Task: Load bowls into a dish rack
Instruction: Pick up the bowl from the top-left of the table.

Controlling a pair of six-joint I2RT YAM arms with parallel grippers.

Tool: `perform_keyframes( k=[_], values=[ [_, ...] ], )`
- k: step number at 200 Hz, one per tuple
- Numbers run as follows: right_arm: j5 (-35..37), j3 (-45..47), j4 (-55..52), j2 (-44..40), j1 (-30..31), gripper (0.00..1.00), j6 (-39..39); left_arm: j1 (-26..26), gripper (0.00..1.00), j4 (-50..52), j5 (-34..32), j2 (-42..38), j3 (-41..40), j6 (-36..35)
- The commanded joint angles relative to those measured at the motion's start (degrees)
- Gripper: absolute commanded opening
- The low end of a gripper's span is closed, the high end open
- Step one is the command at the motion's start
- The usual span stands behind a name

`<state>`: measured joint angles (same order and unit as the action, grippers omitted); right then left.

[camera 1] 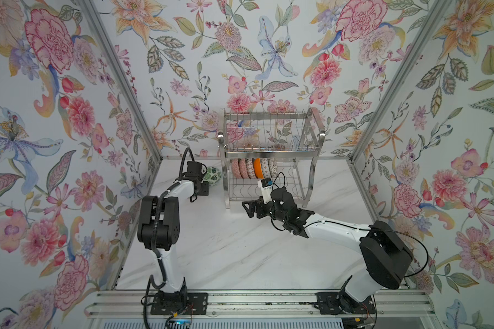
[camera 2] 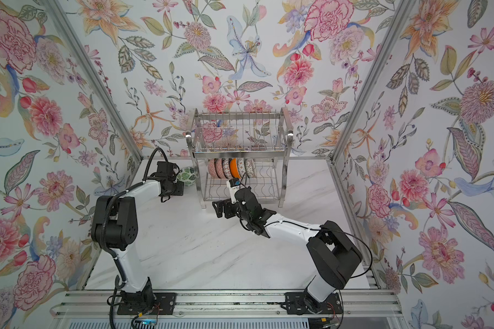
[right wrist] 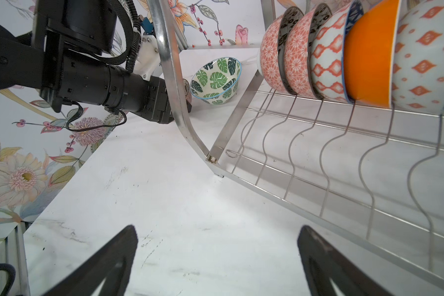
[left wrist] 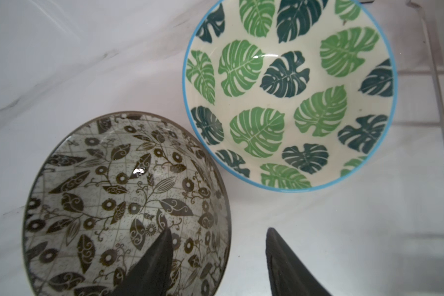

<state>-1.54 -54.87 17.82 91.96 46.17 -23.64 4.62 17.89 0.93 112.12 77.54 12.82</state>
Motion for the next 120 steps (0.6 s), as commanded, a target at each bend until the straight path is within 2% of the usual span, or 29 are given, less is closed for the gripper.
perform_keyframes(
  k=[1,18,37,73,104,120],
  values=[
    [-0.67,1.16,1.24,-2.18,-0.51,0.99,-0.92,-0.27,0.57,0.23,-0.26,0.73,-0.79,-0.12],
    [-0.72,1.17,1.14,-2.4,-0.7,0.99,-0.95,-0.4,0.51,0.2,-0.52,0.98,-0.79,0.05],
    [-0.69,1.41,1.16,-2.56,-0.81,0.99,-0.93,-0.75,0.38,-0.29,0.11,0.98,-1.22,0.69],
    [-1.07,1.96,1.9,-3.31,-1.25,0.99,-1.59,-0.93,0.33,-0.27,-0.48,0.91,-1.95,0.81],
    [-1.25,2.34,2.04,-3.63,-1.71,0.99,-1.7,-1.37,0.14,0.26,-0.61,0.06,-2.61,0.67],
    [-1.34,2.55,2.1,-3.78,-1.88,0.99,-1.68,-1.63,0.1,0.48,-0.62,-1.0,-3.2,0.67]
  ],
)
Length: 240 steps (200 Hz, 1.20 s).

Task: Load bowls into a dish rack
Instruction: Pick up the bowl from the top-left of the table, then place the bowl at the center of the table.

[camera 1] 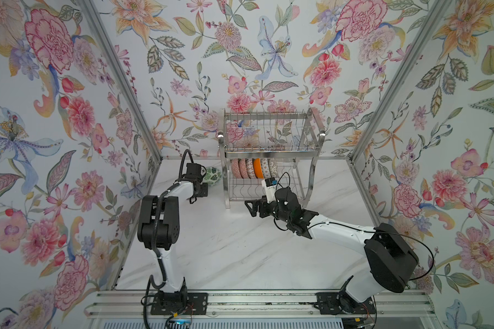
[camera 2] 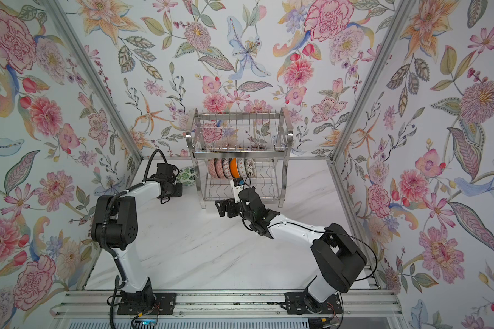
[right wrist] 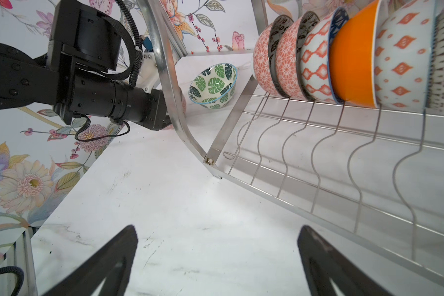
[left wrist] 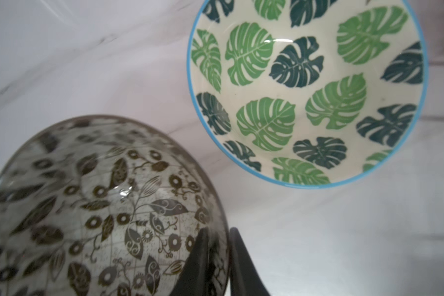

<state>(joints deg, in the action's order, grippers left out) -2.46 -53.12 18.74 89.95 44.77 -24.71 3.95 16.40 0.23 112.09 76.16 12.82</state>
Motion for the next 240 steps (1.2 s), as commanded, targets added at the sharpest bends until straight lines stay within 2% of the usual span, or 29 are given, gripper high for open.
perform_keyframes(
  k=[1,20,42,61,89,120,137,153,186,213,240],
  values=[
    [-0.43,0.77,1.2,-1.78,-0.48,0.99,-0.65,-0.91,0.1,1.97,0.1,-1.08,-1.9,0.69],
    [-0.53,0.91,1.3,-2.08,-0.73,0.99,-0.71,-0.91,0.0,2.68,-0.16,-2.59,-2.82,0.63],
    [-0.63,0.92,0.95,-2.52,-0.82,0.99,-0.57,-1.0,0.0,3.85,-0.1,-5.48,-5.43,1.13],
    [-0.36,0.6,-0.36,-3.26,-0.79,0.99,0.53,-0.79,0.0,4.14,2.52,-9.75,-9.33,1.97],
    [-1.04,-2.15,-6.24,-4.1,-1.14,0.99,3.57,0.16,0.0,5.03,4.94,-17.87,-16.8,3.17],
    [-1.86,-5.75,-14.85,-5.89,-0.93,0.99,9.46,2.27,0.0,5.43,10.57,-27.41,-24.57,5.59],
    [-2.11,-6.84,-18.83,-7.21,-0.77,0.99,12.69,6.36,0.0,5.21,10.79,-30.96,-27.04,8.01],
    [-2.07,-7.42,-22.44,-8.74,-0.83,0.99,14.86,12.31,0.0,4.15,10.88,-33.07,-28.15,10.91],
    [-0.32,-6.45,-28.09,-12.81,-1.68,0.99,16.01,23.8,0.0,1.05,8.61,-33.61,-27.02,16.71],
    [0.81,-4.08,-31.0,-17.21,-3.58,0.99,15.28,32.71,0.0,-1.05,6.41,-29.98,-23.52,18.57],
    [0.82,-0.48,-32.96,-22.15,-7.0,0.99,13.84,37.51,0.0,-1.58,6.12,-23.5,-17.83,17.11]
  ],
)
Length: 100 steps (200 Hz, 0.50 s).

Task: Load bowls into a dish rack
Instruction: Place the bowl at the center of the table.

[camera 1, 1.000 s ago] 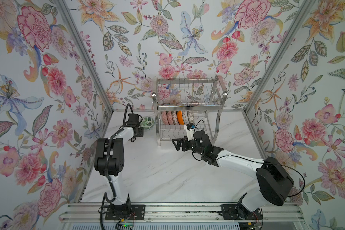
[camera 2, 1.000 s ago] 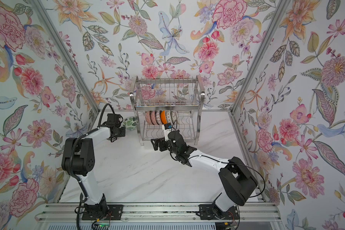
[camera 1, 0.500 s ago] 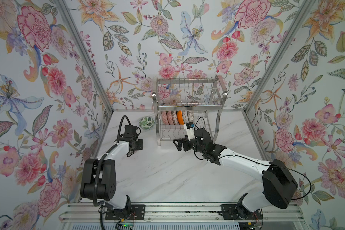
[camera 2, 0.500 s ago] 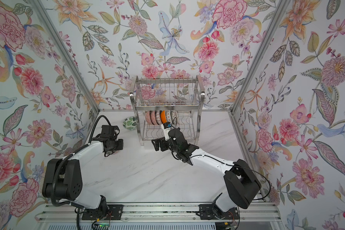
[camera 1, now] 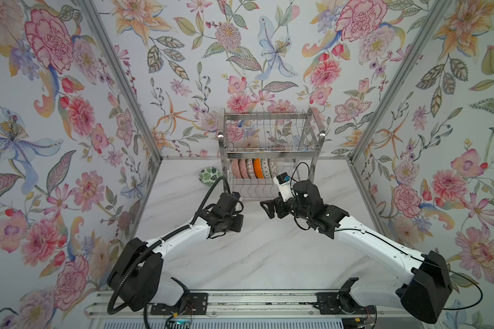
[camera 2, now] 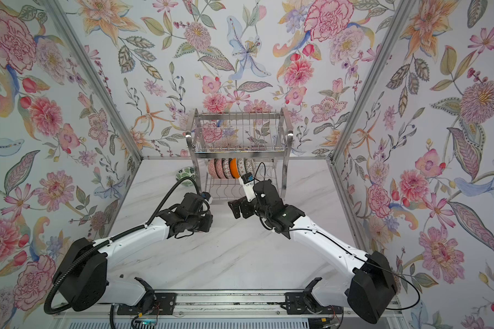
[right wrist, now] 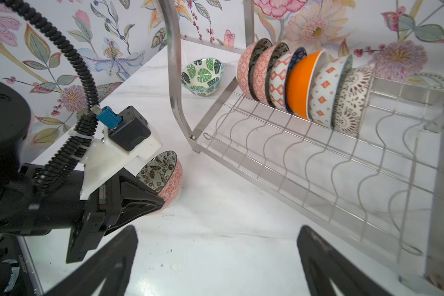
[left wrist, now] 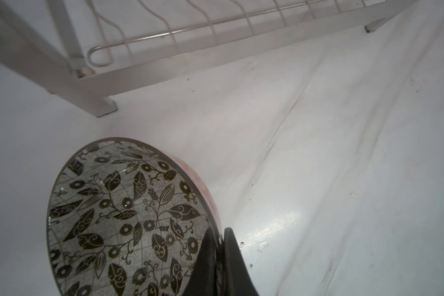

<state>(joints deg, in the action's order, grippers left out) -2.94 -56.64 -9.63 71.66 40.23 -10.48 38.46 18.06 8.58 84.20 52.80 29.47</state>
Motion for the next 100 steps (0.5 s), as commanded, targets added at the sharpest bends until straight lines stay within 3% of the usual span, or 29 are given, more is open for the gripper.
perform_keyframes(
  k=[1,72,100],
  values=[
    [1.33,3.21,-4.69,-4.05,-2.62,0.99,-0.45,3.15,0.0,-3.23,-2.33,4.61,5.77,0.39],
    [-0.38,7.56,-10.17,-13.15,-10.54,0.99,-2.09,10.86,0.0,-4.02,-1.38,20.14,18.24,0.0],
    [-2.12,8.39,-10.76,-13.15,-12.48,0.99,-2.22,11.73,0.09,-4.3,-0.67,23.49,20.08,0.59]
  ],
)
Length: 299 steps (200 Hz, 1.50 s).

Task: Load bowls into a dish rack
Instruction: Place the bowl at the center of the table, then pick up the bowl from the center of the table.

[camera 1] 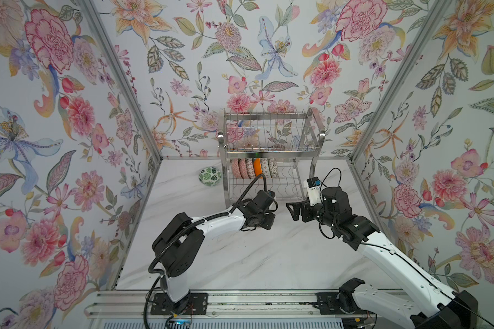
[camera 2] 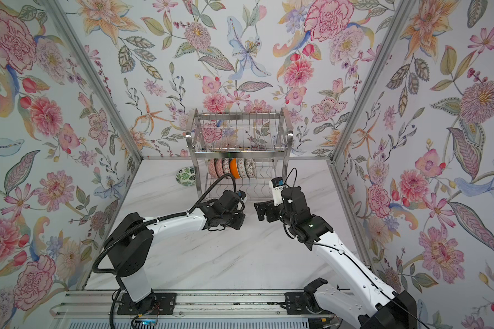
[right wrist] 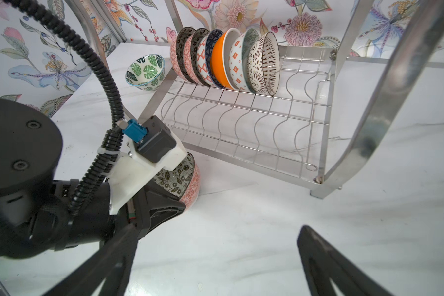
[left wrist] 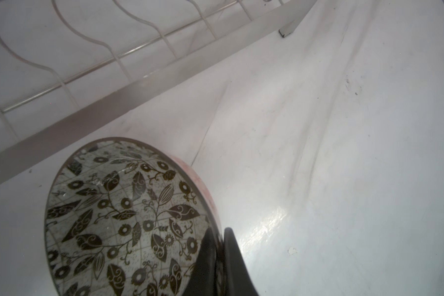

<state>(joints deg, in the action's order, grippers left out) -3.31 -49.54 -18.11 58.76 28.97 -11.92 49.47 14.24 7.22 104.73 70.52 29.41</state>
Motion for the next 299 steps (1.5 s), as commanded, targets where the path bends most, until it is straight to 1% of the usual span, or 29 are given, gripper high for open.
perform_keyframes(
  k=[1,22,41,61,84,93,115,136,143,158,168,175,183,192,195,199,202,204,226,245,253,259,277,299],
  values=[
    [-1.72,1.29,-2.28,-0.24,-1.26,0.99,-0.8,0.67,0.1,-0.41,0.68,3.04,2.39,0.69],
    [-2.36,1.15,-2.85,0.38,-1.83,0.99,-0.82,0.65,0.13,-0.18,0.01,3.55,3.3,0.76],
    [-2.63,0.85,-3.3,0.79,-2.25,0.99,-0.54,0.7,0.24,0.32,-0.34,3.55,4.04,0.48],
    [-2.64,0.59,-4.21,1.4,-2.48,0.99,-0.42,0.73,0.25,0.55,-0.02,3.73,4.75,0.24],
    [-2.42,0.58,-5.41,1.31,-2.81,0.99,-0.77,0.71,0.3,1.1,0.08,3.98,5.92,-0.13],
    [-2.6,0.77,-5.55,1.03,-2.86,0.99,-0.79,0.76,0.33,1.46,-0.09,3.84,6.5,-0.27],
    [-2.74,0.78,-6.37,0.78,-2.97,0.99,-0.81,0.67,0.44,2.79,-1.5,2.5,7.57,-1.1],
    [-3.11,0.6,-6.74,0.87,-3.2,0.99,-1.05,0.11,0.47,4.5,-2.68,0.84,8.05,-2.25],
    [-3.28,0.3,-6.91,1.04,-3.2,0.99,-1.24,-0.33,0.49,4.99,-3.11,0.02,7.82,-2.52],
    [-3.47,-0.54,-7.28,1.68,-3.15,0.99,-1.56,-1.76,0.51,5.68,-3.99,-2.88,6.51,-3.13],
    [-3.43,-0.94,-7.38,2.24,-3.21,0.99,-1.91,-3.07,0.53,5.84,-4.51,-5.48,4.84,-3.55],
    [-3.31,-1.03,-7.38,2.6,-3.1,0.99,-2.24,-4.13,0.58,6.04,-5.25,-7.46,3.51,-3.94],
    [-3.33,-1.17,-7.09,3.13,-2.84,0.99,-2.69,-5.43,0.67,6.37,-6.26,-9.88,2.04,-4.53],
    [-3.04,-1.14,-6.58,3.82,-2.48,0.99,-3.35,-7.01,0.75,6.7,-7.23,-12.64,0.29,-5.37],
    [-2.9,-1.17,-6.43,4.15,-2.27,0.99,-3.55,-7.53,0.78,6.76,-7.42,-13.6,-0.36,-5.62],
    [-2.81,-1.26,-6.2,4.51,-1.81,0.99,-3.72,-8.32,0.87,6.72,-7.9,-14.6,-1.27,-6.08],
    [-2.71,-1.27,-6.12,4.95,-1.46,0.99,-3.84,-8.87,0.96,6.63,-8.14,-16.17,-1.91,-6.43],
    [-2.57,-1.31,-5.9,5.2,-1.2,0.99,-3.93,-9.17,0.98,6.53,-8.35,-17.04,-2.44,-6.66],
    [0.85,-2.95,-5.53,9.66,3.0,0.99,-4.98,-13.36,0.99,4.19,-7.27,-23.39,-7.95,-8.05],
    [2.8,-5.08,-5.49,15.38,7.1,0.99,-6.37,-16.21,0.99,-2.21,-6.21,-29.76,-15.06,-5.98],
    [2.99,-6.02,-5.45,17.73,7.74,0.99,-7.29,-16.99,0.99,-5.82,-6.06,-32.53,-18.86,-5.0],
    [3.11,-6.67,-5.34,19.6,10.12,0.99,-8.04,-17.42,0.99,-8.69,-6.5,-34.42,-21.66,-4.01],
    [3.38,-8.28,-4.41,24.63,13.13,0.99,-10.25,-18.32,0.99,-15.68,-5.35,-40.04,-29.45,-2.84],
    [4.28,-10.79,-3.83,30.02,16.73,0.99,-12.08,-19.74,0.99,-18.49,-4.82,-43.01,-34.41,0.69]
  ],
)
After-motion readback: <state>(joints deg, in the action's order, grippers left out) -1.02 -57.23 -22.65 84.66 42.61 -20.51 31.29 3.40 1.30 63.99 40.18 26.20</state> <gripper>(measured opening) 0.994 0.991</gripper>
